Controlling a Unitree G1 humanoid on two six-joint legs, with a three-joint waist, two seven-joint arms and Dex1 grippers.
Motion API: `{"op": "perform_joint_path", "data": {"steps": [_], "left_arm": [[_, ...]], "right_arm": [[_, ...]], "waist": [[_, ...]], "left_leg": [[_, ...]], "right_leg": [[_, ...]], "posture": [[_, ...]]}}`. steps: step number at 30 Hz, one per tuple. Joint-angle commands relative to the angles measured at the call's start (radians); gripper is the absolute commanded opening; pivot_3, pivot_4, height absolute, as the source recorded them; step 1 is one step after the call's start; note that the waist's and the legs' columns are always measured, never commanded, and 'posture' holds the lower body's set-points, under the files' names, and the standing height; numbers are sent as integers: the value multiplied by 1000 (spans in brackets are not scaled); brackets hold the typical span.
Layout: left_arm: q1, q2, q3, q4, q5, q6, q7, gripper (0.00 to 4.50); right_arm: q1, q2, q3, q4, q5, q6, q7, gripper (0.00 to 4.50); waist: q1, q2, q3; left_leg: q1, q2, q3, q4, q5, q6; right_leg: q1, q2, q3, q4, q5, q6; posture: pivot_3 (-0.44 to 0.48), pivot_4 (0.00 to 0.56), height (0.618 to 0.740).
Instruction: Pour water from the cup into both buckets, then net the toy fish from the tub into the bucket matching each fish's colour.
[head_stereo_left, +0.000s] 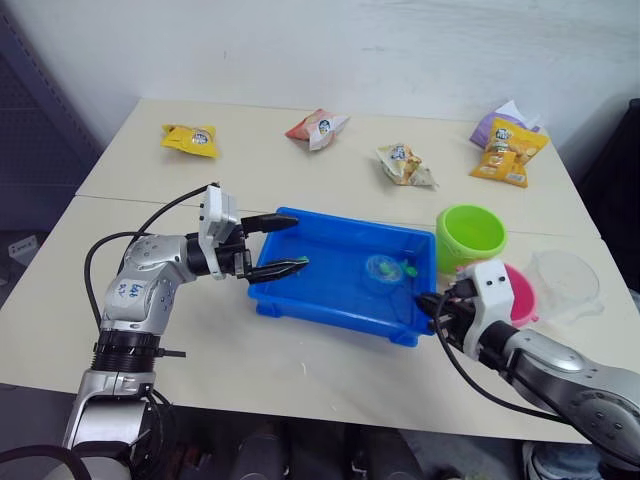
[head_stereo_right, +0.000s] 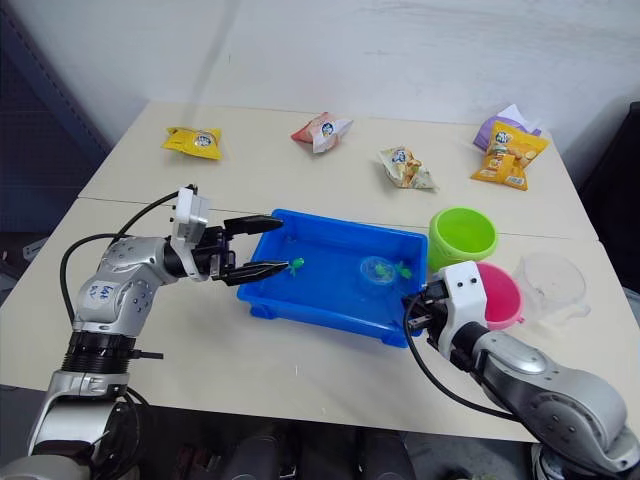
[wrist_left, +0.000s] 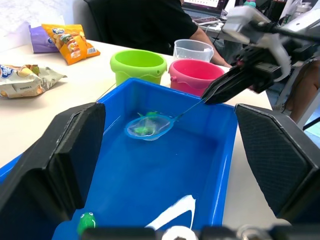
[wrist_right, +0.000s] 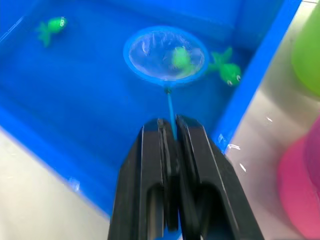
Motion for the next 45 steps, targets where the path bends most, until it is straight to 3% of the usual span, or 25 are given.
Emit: {"op": "perform_joint_path", "data": {"steps": [1, 5, 10, 19, 29, 38, 45], "left_arm": [[-3, 6, 8, -38, -10, -1, -3, 4435], [-2, 8, 10, -40, -9, -1, -1, 4435], [5, 11, 13, -42, -9, -2, 0, 4435], [25, 1, 7, -51, -11, -4, 5, 4435], [9, -12, 0, -34, -6, -11, -1, 4435], [5, -7, 6, -26, -4, -17, -2, 4435], [10, -4, 9, -30, -5, -16, 0, 4435]], "right_arm": [[-43, 63, -21, 4, 65, 31, -15, 0], [-92, 130, -26, 15, 263, 81, -40, 0], [-115, 104, -34, -3, 472, 93, -111, 0], [-65, -17, -139, -57, 322, 40, -125, 0], [-25, 19, -112, 20, 236, 54, -109, 0], [-17, 57, -50, 0, 543, 92, -164, 0], [-32, -36, -36, -93, 689, 58, -190, 0]], "waist": [[-1, 0, 0], [-1, 0, 0], [-1, 0, 0], [1, 0, 0], [0, 0, 0], [-2, 0, 0], [0, 0, 0]], "left_leg": [[0, 0, 0, 0, 0, 0], [0, 0, 0, 0, 0, 0], [-1, 0, 0, 0, -1, 2], [-1, 0, 0, 0, -2, 3], [-1, 0, 0, 0, -1, 3], [-1, 0, 0, 0, -1, 3], [-2, 0, -1, 0, -2, 3]], "right_leg": [[0, 0, 0, 0, 0, 0], [0, 0, 0, 0, 0, 0], [0, 0, 0, -1, 0, 0], [0, -1, -1, -2, 0, 1], [0, -1, -1, -2, 0, 1], [0, 0, 0, -2, 0, 1], [0, -1, -1, -2, 0, 1]], "posture": [[0, 150, 738], [0, 150, 738], [0, 150, 738], [0, 150, 738], [0, 150, 738], [0, 150, 738], [0, 150, 738]]}}
